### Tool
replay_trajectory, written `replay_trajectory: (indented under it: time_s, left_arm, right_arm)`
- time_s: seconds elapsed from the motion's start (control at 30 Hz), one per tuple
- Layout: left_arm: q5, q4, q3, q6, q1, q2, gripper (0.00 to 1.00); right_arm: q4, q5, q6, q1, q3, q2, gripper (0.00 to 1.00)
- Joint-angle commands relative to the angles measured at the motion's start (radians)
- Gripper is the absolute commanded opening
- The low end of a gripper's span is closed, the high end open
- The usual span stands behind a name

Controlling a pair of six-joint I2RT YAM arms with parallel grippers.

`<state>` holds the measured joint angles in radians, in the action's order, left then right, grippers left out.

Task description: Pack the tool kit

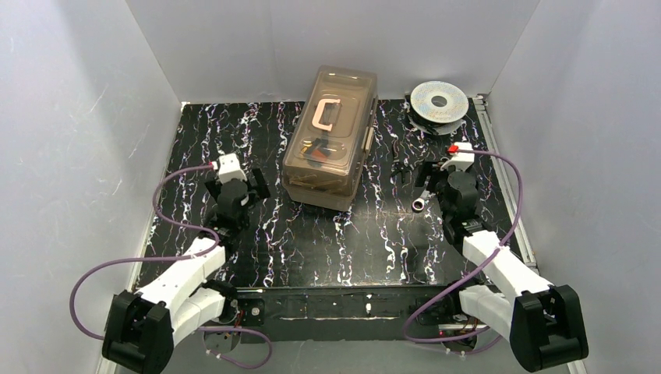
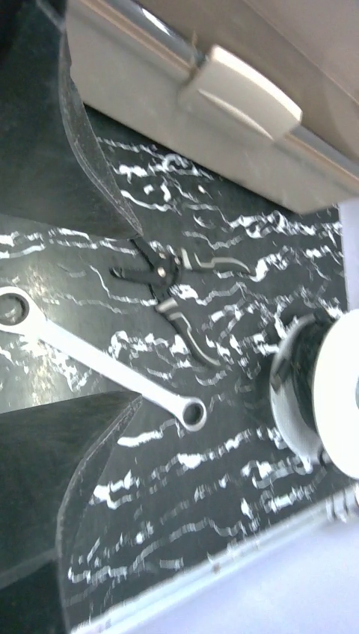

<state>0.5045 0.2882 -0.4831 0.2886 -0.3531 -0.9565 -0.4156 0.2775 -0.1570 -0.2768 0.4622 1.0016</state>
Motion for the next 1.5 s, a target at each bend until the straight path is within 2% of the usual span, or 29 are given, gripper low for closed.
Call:
replay_trajectory:
  time_s: [0.0,0.13,0.23,0.3,0.37,0.43,0.5,0.6,0.67,0.73,0.8,0.87,0.97,1.03,1.07,1.1,1.17,1.23,1.3,1.37,1.4,1.43,1.47]
  left_arm:
    - [0.076,0.217,0.105,-0.18,-0.043,0.002,0.98]
    - [0.151,0.413,0.212,-0.281,-0.048,-0.074,0.98]
    - [0.161,0.503,0.223,-0.332,-0.038,-0.158,0.98]
    - [0.13,0.599,0.237,-0.317,0.0,-0.252,0.98]
    - [0.12,0.623,0.214,-0.298,0.05,-0.342,0.98]
    - [0.085,0.475,0.155,-0.246,0.068,-0.346,0.97]
    - [0.055,0.496,0.159,-0.256,0.078,-0.355,0.97]
    - [0.031,0.514,0.178,-0.256,0.085,-0.34,0.96]
    - [0.015,0.512,0.182,-0.262,0.085,-0.333,0.96]
    - [0.003,0.55,0.197,-0.283,0.085,-0.333,0.95]
    - [-0.004,0.579,0.218,-0.284,0.086,-0.32,0.94]
    - [-0.047,0.627,0.237,-0.354,0.086,-0.327,0.91]
    - [-0.06,0.659,0.216,-0.404,0.087,-0.377,0.9]
    - [-0.133,0.78,0.247,-0.435,0.115,-0.451,0.91]
    - [-0.133,0.893,0.265,-0.429,0.128,-0.491,0.95]
    - [-0.155,0.872,0.277,-0.388,0.149,-0.48,0.97]
    - [-0.308,0.843,0.281,-0.331,0.231,-0.472,0.94]
    - [-0.342,0.957,0.283,-0.343,0.254,-0.555,0.94]
    - [-0.405,0.756,0.231,-0.337,0.262,-0.502,0.97]
    - [-0.442,0.804,0.219,-0.332,0.287,-0.54,0.98]
    - [-0.439,0.764,0.212,-0.326,0.289,-0.525,0.98]
    - [-0.426,0.709,0.197,-0.313,0.291,-0.51,0.98]
    - [-0.38,0.739,0.196,-0.299,0.292,-0.526,0.98]
  right_arm:
    - [-0.268,0.222,0.192,0.009,-0.073,-0.024,0.85]
    - [-0.325,0.089,0.227,0.054,-0.153,0.066,0.89]
    - [-0.37,0.042,0.221,0.081,-0.176,0.137,0.87]
    - [-0.468,0.024,0.24,0.094,-0.212,0.168,0.83]
    - [-0.564,0.036,0.228,0.11,-0.241,0.217,0.82]
    - [-0.663,0.048,0.216,0.126,-0.249,0.277,0.83]
    - [-0.583,0.008,0.168,0.179,-0.239,0.257,0.81]
    - [-0.741,-0.057,0.144,0.223,-0.265,0.345,0.8]
    - [-0.598,-0.062,0.103,0.239,-0.235,0.311,0.81]
    - [-0.646,-0.039,0.102,0.245,-0.226,0.343,0.78]
    - [-0.588,-0.022,0.078,0.247,-0.22,0.318,0.76]
    - [-0.66,-0.015,0.094,0.245,-0.234,0.337,0.86]
    - [-0.601,-0.011,0.085,0.246,-0.225,0.319,0.87]
    - [-0.632,-0.017,0.091,0.245,-0.228,0.332,0.88]
    - [-0.63,-0.018,0.091,0.246,-0.227,0.331,0.88]
    - [-0.617,-0.019,0.087,0.246,-0.224,0.327,0.88]
    - [-0.601,-0.02,0.085,0.246,-0.22,0.322,0.89]
    - [-0.606,-0.021,0.086,0.247,-0.222,0.324,0.89]
    - [-0.604,-0.021,0.086,0.246,-0.221,0.324,0.89]
    - [-0.604,-0.021,0.085,0.247,-0.221,0.325,0.9]
    - [-0.603,-0.022,0.086,0.248,-0.22,0.324,0.9]
    - [-0.603,-0.022,0.085,0.247,-0.22,0.324,0.9]
    - [-0.603,-0.022,0.085,0.247,-0.22,0.324,0.9]
